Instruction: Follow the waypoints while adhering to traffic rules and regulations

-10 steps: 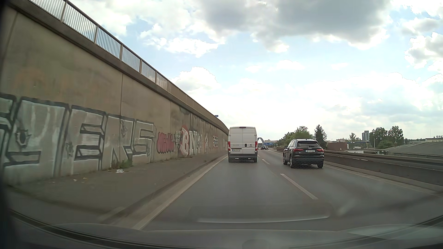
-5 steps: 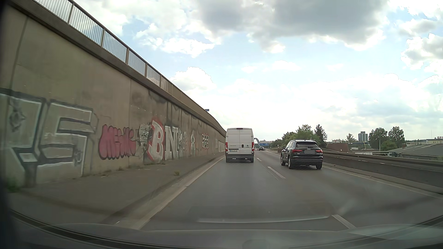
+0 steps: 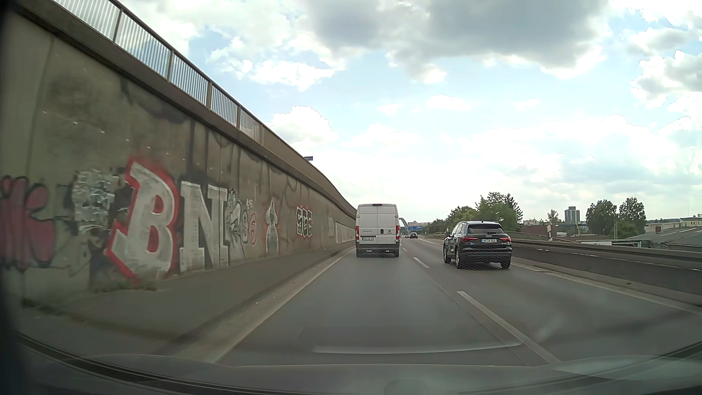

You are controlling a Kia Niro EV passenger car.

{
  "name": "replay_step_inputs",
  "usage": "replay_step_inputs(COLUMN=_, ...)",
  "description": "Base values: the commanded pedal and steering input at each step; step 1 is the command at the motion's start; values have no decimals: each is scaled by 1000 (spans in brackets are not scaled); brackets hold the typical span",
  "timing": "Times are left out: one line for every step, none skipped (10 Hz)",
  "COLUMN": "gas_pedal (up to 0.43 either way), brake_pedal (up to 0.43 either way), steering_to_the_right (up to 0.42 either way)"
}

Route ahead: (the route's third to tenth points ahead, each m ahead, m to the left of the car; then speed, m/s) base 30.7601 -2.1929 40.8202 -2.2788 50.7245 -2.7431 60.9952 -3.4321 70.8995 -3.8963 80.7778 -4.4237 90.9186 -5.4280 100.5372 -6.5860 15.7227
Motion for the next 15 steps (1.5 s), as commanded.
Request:
replay_step_inputs(gas_pedal=299, brake_pedal=30, steering_to_the_right=5)
replay_step_inputs(gas_pedal=287, brake_pedal=30, steering_to_the_right=5)
replay_step_inputs(gas_pedal=287, brake_pedal=37, steering_to_the_right=5)
replay_step_inputs(gas_pedal=287, brake_pedal=30, steering_to_the_right=5)
replay_step_inputs(gas_pedal=287, brake_pedal=30, steering_to_the_right=5)
replay_step_inputs(gas_pedal=287, brake_pedal=30, steering_to_the_right=5)
replay_step_inputs(gas_pedal=287, brake_pedal=30, steering_to_the_right=6)
replay_step_inputs(gas_pedal=280, brake_pedal=30, steering_to_the_right=7)
replay_step_inputs(gas_pedal=280, brake_pedal=30, steering_to_the_right=7)
replay_step_inputs(gas_pedal=280, brake_pedal=30, steering_to_the_right=7)
replay_step_inputs(gas_pedal=280, brake_pedal=30, steering_to_the_right=7)
replay_step_inputs(gas_pedal=268, brake_pedal=30, steering_to_the_right=7)
replay_step_inputs(gas_pedal=248, brake_pedal=30, steering_to_the_right=7)
replay_step_inputs(gas_pedal=240, brake_pedal=30, steering_to_the_right=6)
replay_step_inputs(gas_pedal=220, brake_pedal=30, steering_to_the_right=6)
